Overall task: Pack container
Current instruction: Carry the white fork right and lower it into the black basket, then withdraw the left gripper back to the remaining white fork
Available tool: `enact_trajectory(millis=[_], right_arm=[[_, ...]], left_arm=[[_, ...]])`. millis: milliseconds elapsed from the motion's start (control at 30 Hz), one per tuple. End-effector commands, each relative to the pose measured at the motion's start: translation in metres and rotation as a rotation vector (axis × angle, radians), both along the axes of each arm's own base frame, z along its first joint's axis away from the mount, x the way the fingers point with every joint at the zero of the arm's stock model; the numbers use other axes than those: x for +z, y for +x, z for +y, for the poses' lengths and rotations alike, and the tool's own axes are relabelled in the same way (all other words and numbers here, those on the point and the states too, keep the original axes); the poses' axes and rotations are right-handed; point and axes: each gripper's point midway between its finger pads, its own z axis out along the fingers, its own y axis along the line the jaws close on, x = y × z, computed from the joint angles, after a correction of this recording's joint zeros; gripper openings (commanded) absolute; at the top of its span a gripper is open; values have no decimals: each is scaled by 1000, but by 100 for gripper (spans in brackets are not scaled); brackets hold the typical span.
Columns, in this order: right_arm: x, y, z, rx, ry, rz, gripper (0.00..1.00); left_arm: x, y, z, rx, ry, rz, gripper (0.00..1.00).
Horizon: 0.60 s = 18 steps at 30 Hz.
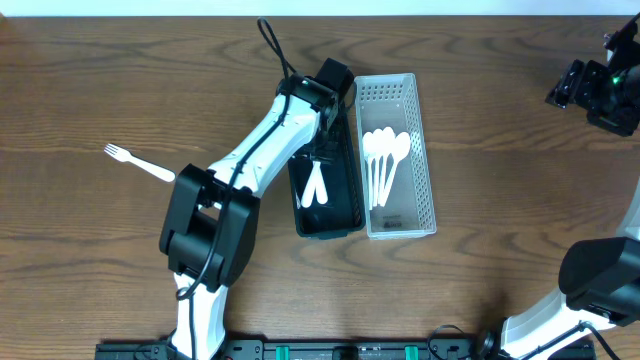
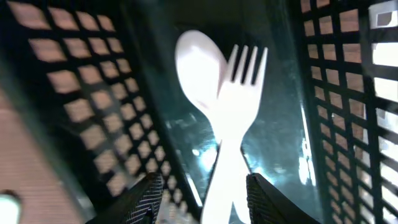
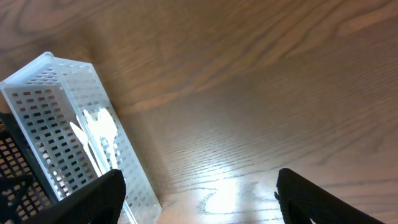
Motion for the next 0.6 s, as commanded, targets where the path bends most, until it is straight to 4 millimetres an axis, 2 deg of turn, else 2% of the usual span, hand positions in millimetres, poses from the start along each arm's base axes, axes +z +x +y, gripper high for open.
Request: enact_trajectory(millis=[0,67,167,233,333,367,433,567], right_arm=[[7,1,-3,10,-16,-21,81],[7,1,-3,10,-16,-21,81],[7,0,-3,10,-16,-21,81],[7,0,-3,10,-16,-21,81],[7,0,-2,10,-15,-19,81],[7,0,-2,10,-15,-19,81],[7,0,-2,10,-14,-18,81],[7,0,-2,10,-14,-17,81]], left_arm=[[51,15,15,-69,50,-148,47],[78,20,22,-49,45,-217,47],[121,26,51,20,38,-316,47],[144,28,82,117,44,-366,49],[169,32,149,320,44,-420,59],[172,33,172,395,44,-429,65],[173,31,222,581,43,-436,69],[149,17,299,989,-31,-376,70]])
